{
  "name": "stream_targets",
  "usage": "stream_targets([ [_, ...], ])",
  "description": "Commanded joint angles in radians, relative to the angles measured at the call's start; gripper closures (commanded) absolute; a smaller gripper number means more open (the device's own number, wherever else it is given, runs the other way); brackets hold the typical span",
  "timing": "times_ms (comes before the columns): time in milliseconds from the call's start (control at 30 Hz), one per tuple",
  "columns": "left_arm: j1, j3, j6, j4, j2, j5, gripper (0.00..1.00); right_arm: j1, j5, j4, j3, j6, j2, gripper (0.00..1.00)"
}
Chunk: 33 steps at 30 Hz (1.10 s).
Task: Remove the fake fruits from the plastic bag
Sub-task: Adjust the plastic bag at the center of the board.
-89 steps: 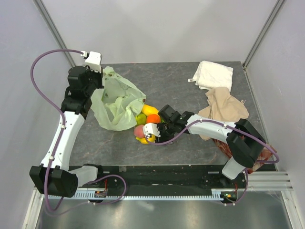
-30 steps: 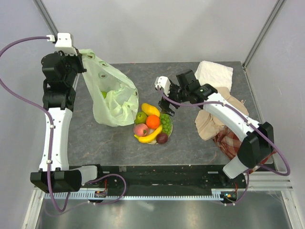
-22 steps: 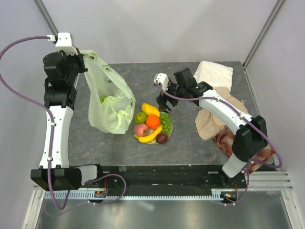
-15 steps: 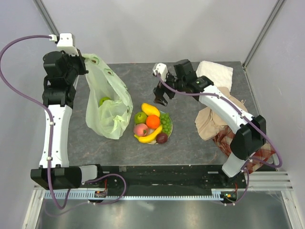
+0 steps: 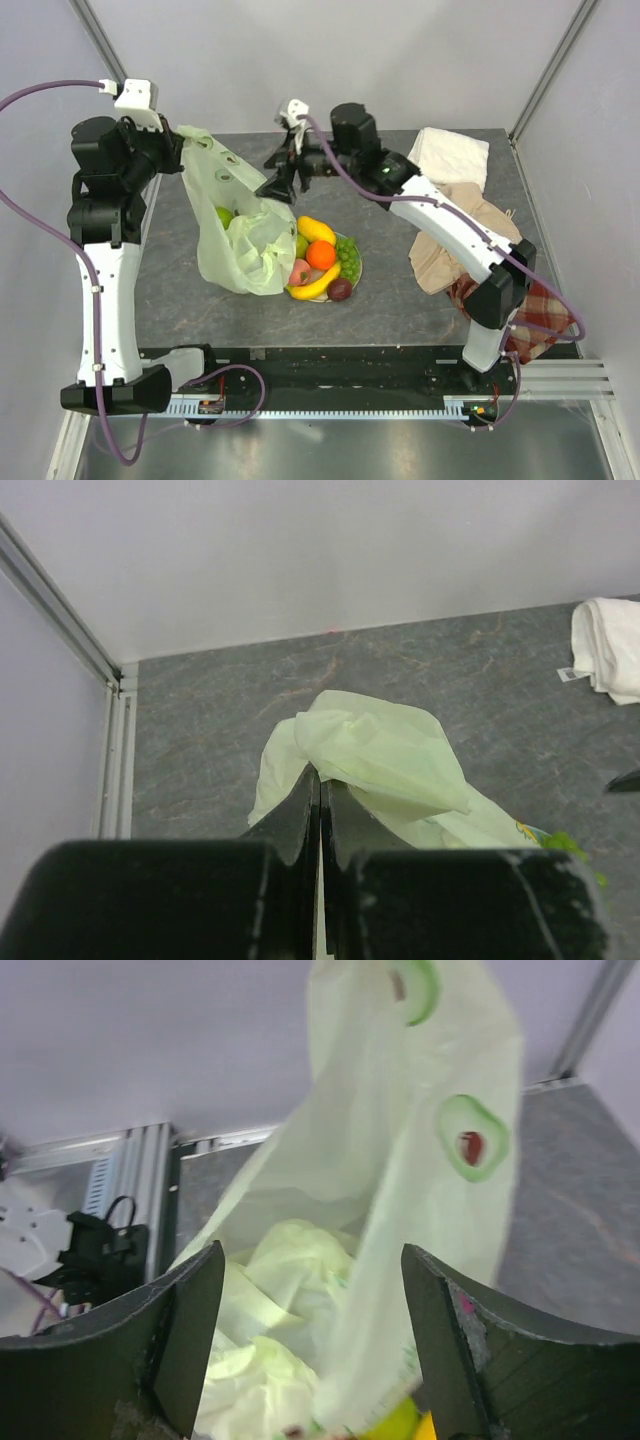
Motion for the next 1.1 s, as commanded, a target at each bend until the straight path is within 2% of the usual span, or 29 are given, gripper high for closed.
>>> stream_targets([
  [0,0.005,0.027,-0.084,-0.154,-0.043,0.128,0.98,0.074,0.010,0.031,-0.040,0.016,0.043,0.24],
  [167,0.005,-0.096,-0.096,-0.252,-0.180,0.133,0.98,0.163,0.096,0.021,-0.054,-0.037,0.126,0.27],
  [300,0.005,-0.198,-0.075,-0.313,-0.254,0.122,0.98,0.226,0.133,0.001,0.019,-0.068,0.297,0.30],
  [367,0.005,-0.220,-0.066,-0.336,-0.276,0.118,0.98,0.258,0.191,-0.001,0.064,-0.048,0.353,0.31],
  [500,0.005,-0.236,-0.046,-0.407,-0.311,0.015,0.98,0.305,0.320,0.001,0.099,-0.050,0.450,0.30],
  [600,0.005,-0.248,0.006,-0.456,-0.343,-0.031,0.98,0.338,0.441,-0.004,0.119,-0.076,0.484,0.28],
  [733,0.005,-0.251,0.034,-0.500,-0.386,-0.089,0.98,0.361,0.527,-0.004,0.160,-0.116,0.507,0.27],
  [933,0.005,-0.237,0.068,-0.531,-0.392,-0.088,0.98,0.365,0.607,-0.001,0.204,-0.182,0.521,0.20],
  [1033,0.005,-0.202,0.062,-0.453,-0.380,-0.025,0.98,0.365,0.720,0.004,0.216,-0.266,0.539,0.12],
  [1067,0.005,-0.181,0.062,-0.438,-0.353,-0.019,0.98,0.365,0.763,0.022,0.220,-0.286,0.553,0.06],
])
